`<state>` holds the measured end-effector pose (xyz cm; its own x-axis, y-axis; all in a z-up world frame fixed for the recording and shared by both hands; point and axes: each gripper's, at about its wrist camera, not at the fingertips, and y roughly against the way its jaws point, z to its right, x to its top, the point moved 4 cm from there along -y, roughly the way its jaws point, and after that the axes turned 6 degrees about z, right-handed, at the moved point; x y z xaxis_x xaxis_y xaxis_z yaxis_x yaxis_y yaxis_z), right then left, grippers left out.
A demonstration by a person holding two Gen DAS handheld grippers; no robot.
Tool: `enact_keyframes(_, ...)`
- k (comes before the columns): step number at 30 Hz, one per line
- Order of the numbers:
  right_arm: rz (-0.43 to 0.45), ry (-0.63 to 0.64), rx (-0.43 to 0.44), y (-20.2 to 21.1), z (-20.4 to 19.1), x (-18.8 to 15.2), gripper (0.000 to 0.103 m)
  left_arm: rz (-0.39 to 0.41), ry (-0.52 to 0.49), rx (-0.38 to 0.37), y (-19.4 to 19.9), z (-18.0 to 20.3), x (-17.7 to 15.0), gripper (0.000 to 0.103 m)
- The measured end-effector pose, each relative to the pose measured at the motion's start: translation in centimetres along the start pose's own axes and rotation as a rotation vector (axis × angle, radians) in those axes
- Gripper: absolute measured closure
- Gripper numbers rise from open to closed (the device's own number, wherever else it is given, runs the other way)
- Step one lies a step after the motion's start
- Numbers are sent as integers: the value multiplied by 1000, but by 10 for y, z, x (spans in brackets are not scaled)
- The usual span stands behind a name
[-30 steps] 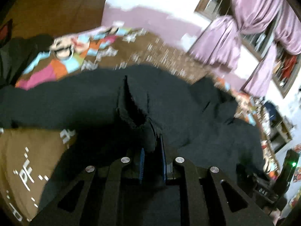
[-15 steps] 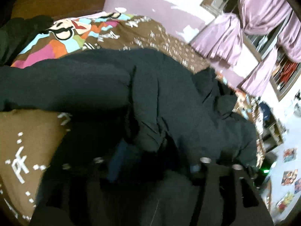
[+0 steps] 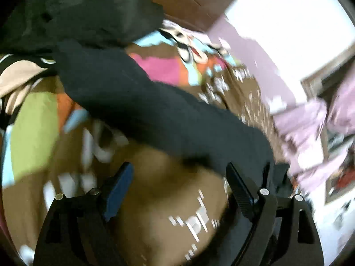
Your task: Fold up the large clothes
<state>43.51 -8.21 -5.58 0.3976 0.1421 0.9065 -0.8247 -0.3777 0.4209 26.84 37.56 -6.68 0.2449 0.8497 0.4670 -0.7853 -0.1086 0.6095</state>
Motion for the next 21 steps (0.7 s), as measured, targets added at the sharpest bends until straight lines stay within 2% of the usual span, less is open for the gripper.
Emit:
enact_keyframes(2,10,3,108,-7,-26,12,1,53,31,97,0,-18,19,22)
enact_keyframes(5,4,78,174,-25,-61,13,1,107,107,147,-1,-41,38,22)
enact_keyframes(7,-31,109,184,-40,-77,4,1,111,170,171,-4,-55,44,22)
enact_keyframes(8,-78,130,186,-53,-86,-4,1,111,207,175,-6,-61,47,22)
enact_keyframes(11,-171,174,151,-78,-94,-23,0,93,289,166,-16,-76,53,22)
enact_keyframes(14,-182,159,163,-83,-94,-30,0,106,348,163,-19,-89,58,23)
enact_keyframes(15,-180,157,165,-83,-93,-31,0,114,350,161,-18,-90,60,28)
enact_keyframes(16,-176,155,167,-84,-93,-32,0,127,344,170,-16,-91,63,48)
enact_keyframes(18,-166,157,162,-84,-92,-33,0,108,318,175,-17,-93,66,77)
enact_keyframes(19,-160,159,160,-83,-92,-34,0,105,297,170,-17,-90,68,86)
enact_keyframes(21,-147,153,162,-81,-90,-33,0,137,226,176,-7,-79,72,95)
